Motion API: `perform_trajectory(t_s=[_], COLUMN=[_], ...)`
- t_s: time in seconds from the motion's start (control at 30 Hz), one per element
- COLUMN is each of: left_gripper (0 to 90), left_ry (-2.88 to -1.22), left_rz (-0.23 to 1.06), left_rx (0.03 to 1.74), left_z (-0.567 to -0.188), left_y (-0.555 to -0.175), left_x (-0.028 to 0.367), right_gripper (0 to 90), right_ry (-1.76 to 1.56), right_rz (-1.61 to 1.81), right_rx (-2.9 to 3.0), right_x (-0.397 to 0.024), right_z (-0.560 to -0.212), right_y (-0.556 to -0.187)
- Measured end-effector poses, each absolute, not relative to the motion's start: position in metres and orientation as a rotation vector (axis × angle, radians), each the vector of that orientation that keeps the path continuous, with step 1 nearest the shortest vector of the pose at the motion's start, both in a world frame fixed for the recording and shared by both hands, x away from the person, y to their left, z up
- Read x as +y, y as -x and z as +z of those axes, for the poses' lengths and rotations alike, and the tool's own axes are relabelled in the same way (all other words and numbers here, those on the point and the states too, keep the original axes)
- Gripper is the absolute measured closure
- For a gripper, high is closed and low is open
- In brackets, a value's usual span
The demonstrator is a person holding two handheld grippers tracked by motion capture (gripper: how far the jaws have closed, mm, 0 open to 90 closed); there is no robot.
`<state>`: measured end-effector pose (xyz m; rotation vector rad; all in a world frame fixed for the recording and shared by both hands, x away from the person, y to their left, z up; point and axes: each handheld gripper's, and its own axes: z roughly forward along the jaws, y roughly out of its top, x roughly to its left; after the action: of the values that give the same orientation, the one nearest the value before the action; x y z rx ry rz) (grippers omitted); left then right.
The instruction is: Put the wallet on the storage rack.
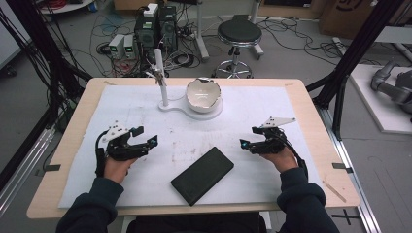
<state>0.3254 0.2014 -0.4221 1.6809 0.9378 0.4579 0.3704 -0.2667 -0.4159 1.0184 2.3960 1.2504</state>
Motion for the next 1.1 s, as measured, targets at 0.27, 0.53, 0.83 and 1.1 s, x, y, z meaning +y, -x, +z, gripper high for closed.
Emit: perform_trajectory(t_s=[0.27,0.53,0.83,1.1], left_gripper=[25.7,20.5,21.3,33.4], left_ry=[-1.810,-1.926,-2.091,-2.069], left_rz=[0.333,0.172,0.090,0.191], left_rx=[0.824,0.724,0.691,0.754], left_z=[-0.429,-0.439,-0.451,-0.450], left_y=[-0.320,-0.309,-0.304,-0.310], left_x=[0.169,0.141,0.123,0.121], right_gripper=[21.2,21.3,21.5,24.1], right_ry=[-0.976,-0.926,-0.895,-0.878], right_rz=[1.289,1.280,1.278,1.255], right_rx=[2.520,2.609,2.654,2.667], right_x=[-0.249,-0.230,-0.224,-0.220], right_z=[-0.425,-0.434,-0.436,-0.437], right_y=[-0.367,-0.362,-0.362,-0.361])
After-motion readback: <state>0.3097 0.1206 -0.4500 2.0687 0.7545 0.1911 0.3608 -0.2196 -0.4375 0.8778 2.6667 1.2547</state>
